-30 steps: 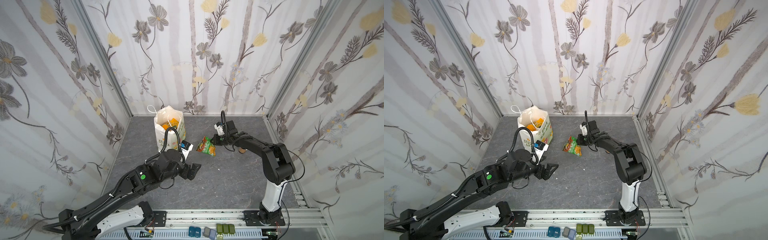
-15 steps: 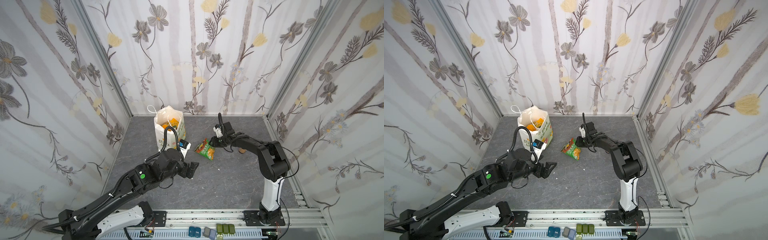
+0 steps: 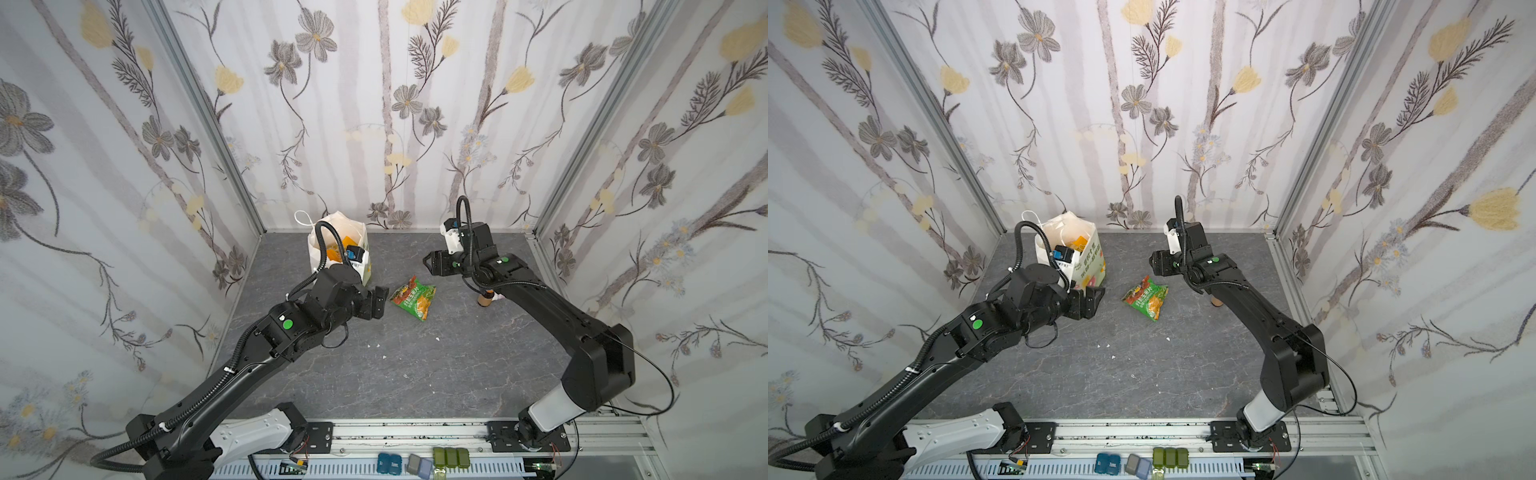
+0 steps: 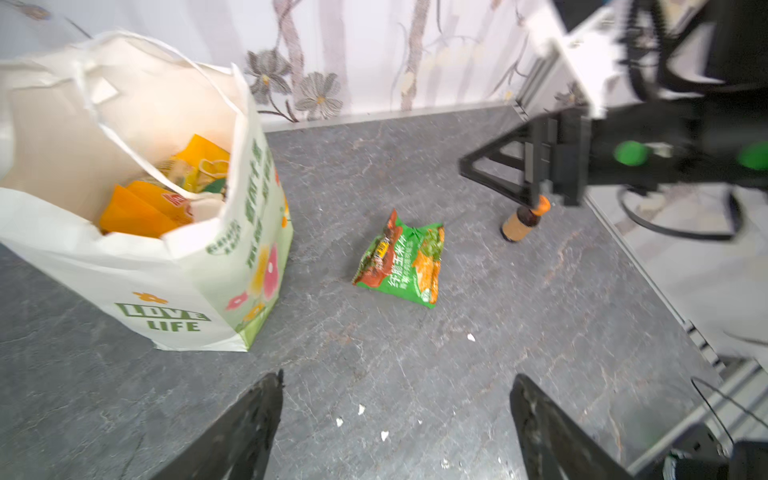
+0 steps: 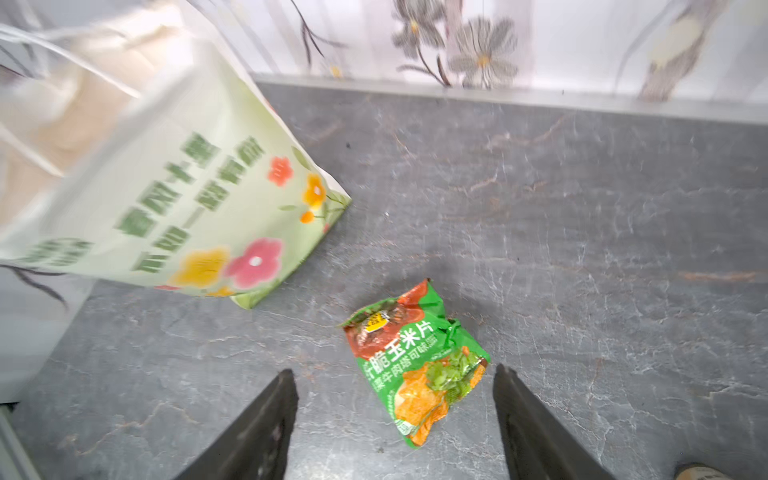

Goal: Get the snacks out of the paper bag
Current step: 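Move the left gripper back over the bag while the right gripper retracts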

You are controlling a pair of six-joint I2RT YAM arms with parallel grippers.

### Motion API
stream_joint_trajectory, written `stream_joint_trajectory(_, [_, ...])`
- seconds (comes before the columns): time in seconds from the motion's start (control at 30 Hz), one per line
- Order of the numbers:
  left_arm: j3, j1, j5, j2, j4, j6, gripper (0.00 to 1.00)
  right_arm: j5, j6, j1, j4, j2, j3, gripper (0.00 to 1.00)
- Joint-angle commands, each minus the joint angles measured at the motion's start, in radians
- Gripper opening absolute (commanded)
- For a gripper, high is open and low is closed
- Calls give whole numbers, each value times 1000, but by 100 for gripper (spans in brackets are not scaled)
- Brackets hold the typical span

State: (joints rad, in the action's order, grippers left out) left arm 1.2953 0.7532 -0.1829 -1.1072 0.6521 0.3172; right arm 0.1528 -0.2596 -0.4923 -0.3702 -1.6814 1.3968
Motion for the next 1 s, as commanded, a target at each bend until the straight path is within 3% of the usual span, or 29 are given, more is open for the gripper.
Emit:
stream_joint_trajectory(0.0, [79,-92,-12,-52,-28,2,85,-38,-3,-36,-1,114,-7,81])
stream_joint_trajectory(0.23, [337,-279,63,-263,6,-43,82,5,-13,-139,40,308,-63,99])
stream_joint_trajectory(0.47, [599,-419,127,-485,111,-85,79,101,-73,-203,45,369,-99,99])
stream_joint_trajectory(0.6, [720,-502,253,-608,164,-75,72,115,-93,-255,38,383,-93,99])
stream_joint_trajectory(0.8, [1025,-554,257,-856,392,-136,67,84,-116,-298,28,416,-93,99])
stream_joint_trajectory(0.97, [1102,-574,288,-953,432,-164,57,63,-125,-316,3,432,-89,99])
